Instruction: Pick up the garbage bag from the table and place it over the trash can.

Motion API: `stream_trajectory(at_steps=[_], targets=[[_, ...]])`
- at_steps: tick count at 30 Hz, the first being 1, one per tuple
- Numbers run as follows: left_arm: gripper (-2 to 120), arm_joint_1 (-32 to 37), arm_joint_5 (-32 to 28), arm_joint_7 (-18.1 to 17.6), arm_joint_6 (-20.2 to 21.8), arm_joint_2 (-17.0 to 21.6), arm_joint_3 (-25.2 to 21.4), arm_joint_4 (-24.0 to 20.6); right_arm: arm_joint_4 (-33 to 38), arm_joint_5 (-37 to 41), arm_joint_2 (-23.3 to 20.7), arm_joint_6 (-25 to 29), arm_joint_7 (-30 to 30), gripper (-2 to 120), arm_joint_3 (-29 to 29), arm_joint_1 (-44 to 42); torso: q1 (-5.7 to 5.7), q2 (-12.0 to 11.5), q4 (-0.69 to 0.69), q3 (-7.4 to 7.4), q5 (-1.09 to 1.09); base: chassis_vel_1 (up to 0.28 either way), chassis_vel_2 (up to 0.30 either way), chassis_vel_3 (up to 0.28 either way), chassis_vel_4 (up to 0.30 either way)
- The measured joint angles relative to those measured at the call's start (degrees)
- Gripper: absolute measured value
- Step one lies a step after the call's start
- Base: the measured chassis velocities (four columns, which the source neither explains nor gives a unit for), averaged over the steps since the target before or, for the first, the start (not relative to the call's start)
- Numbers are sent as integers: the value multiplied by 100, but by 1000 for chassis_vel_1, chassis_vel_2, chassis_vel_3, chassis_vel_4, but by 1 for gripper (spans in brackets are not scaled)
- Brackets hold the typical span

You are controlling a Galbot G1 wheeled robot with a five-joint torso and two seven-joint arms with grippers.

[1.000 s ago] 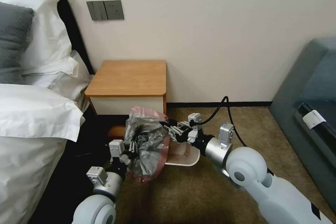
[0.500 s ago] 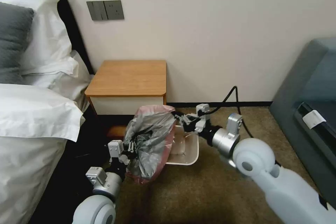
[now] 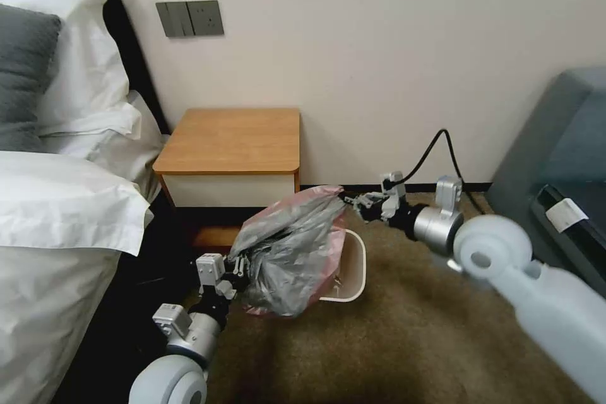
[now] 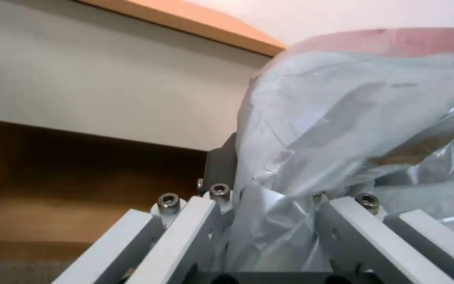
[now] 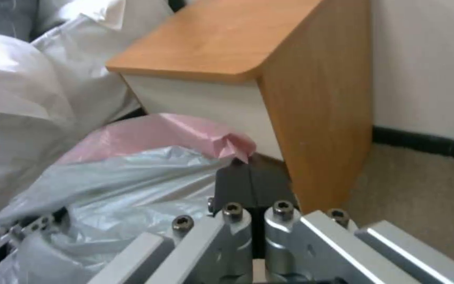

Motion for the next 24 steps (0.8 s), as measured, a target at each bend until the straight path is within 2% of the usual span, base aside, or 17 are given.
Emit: stream_trajectory(at_steps=[13, 15, 18, 19, 22, 23, 24], targets=[[8, -63, -201, 134, -30, -33, -97, 66, -217, 762, -433, -365, -241, 0, -28, 130, 0, 0, 0, 0, 0, 0, 0, 0, 0], [8, -80, -243, 132, -23, -45, -113, 98, -197, 847, -420, -299, -165, 3, 16, 69, 0, 0, 0, 0, 0, 0, 0, 0, 0], [8, -115, -277, 120, 21, -61, -130, 164, -17, 1060, -370, -36, 144, 15, 184, -106, 0, 0, 0, 0, 0, 0, 0, 0, 0], [8, -115, -277, 120, 21, -61, -130, 164, -17, 1060, -370, -36, 144, 15, 184, -106, 0, 0, 0, 0, 0, 0, 0, 0, 0], [8, -165, -318, 50, 99, -85, -121, 239, 363, 1160, -412, 139, 400, 31, 461, -458, 0, 0, 1, -1, -1, 0, 0, 0, 0], [8, -165, -318, 50, 99, -85, -121, 239, 363, 1160, -412, 139, 400, 31, 461, -458, 0, 0, 1, -1, -1, 0, 0, 0, 0], [8, -185, -336, 7, 124, -99, -118, 256, 541, 1216, -424, 231, 558, 37, 566, -622, 0, 0, 0, 0, 0, 0, 0, 0, 0]])
